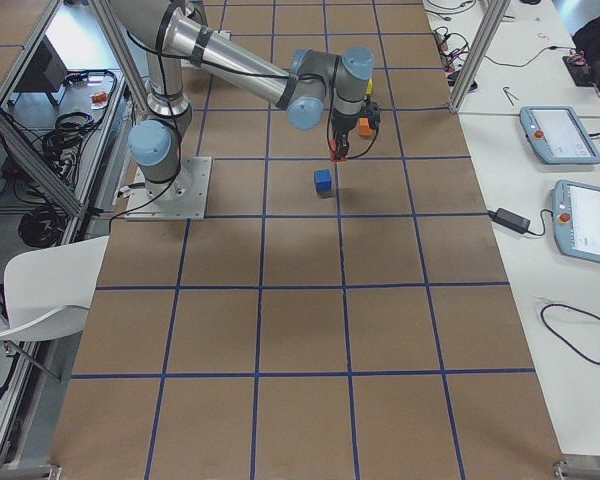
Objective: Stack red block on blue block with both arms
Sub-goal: 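Carry the red cube with the right gripper above the blue cube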
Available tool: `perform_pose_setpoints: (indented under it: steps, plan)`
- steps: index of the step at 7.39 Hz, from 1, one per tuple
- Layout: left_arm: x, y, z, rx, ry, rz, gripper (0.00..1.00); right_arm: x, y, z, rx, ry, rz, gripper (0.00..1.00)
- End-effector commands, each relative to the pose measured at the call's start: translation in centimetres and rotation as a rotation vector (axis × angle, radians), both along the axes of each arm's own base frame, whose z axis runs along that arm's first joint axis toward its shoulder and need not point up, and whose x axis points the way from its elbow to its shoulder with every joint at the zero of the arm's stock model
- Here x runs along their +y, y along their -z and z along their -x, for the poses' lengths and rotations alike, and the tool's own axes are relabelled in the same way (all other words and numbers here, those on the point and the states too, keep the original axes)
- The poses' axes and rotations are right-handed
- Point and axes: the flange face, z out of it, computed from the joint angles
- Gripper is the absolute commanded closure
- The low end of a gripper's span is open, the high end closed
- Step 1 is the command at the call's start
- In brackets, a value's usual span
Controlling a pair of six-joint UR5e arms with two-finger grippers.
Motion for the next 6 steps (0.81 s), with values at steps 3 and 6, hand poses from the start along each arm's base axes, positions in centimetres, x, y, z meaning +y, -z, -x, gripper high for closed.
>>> perform_pose_setpoints:
  steps: [3, 6]
  plan:
    - [0.0, 0.1, 0.0, -0.001, 0.0, -0.003, 0.0, 1.4, 2.0, 3.9, -0.036, -0.101, -0.023, 1.0]
    - [0.0, 0.1, 0.0, -0.001, 0.0, -0.003, 0.0, 2.3, 2.9, 3.4, -0.046, -0.135, -0.045, 1.0]
